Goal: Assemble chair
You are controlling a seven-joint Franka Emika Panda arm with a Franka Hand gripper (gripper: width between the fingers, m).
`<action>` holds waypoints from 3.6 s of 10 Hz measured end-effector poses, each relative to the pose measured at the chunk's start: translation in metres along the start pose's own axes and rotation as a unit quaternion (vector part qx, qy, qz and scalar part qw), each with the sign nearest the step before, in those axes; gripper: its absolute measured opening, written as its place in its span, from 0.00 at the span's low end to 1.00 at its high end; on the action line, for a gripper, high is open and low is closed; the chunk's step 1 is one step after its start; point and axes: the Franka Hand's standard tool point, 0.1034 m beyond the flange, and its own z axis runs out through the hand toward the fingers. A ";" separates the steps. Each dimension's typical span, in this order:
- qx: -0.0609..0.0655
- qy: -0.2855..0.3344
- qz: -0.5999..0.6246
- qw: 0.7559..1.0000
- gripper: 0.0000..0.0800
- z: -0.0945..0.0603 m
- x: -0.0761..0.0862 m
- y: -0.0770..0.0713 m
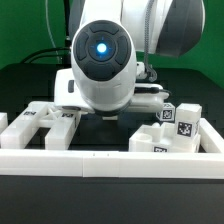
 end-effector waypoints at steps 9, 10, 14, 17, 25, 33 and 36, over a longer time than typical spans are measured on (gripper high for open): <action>0.004 0.039 -0.013 0.999 0.36 -0.080 -0.013 -0.010; 0.005 0.042 -0.013 0.999 0.36 -0.080 -0.012 -0.010; 0.002 0.189 -0.009 0.982 0.36 -0.115 -0.001 -0.012; 0.003 0.281 0.002 0.960 0.36 -0.118 0.002 -0.010; 0.018 0.518 0.035 0.855 0.36 -0.183 -0.007 -0.014; 0.046 0.585 0.055 0.808 0.36 -0.198 -0.003 -0.054; 0.041 0.609 0.050 0.790 0.36 -0.202 -0.001 -0.056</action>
Offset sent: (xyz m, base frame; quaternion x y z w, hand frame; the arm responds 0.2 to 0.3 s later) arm 0.0513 0.0195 0.0606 0.0342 -0.0002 -0.0116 0.9993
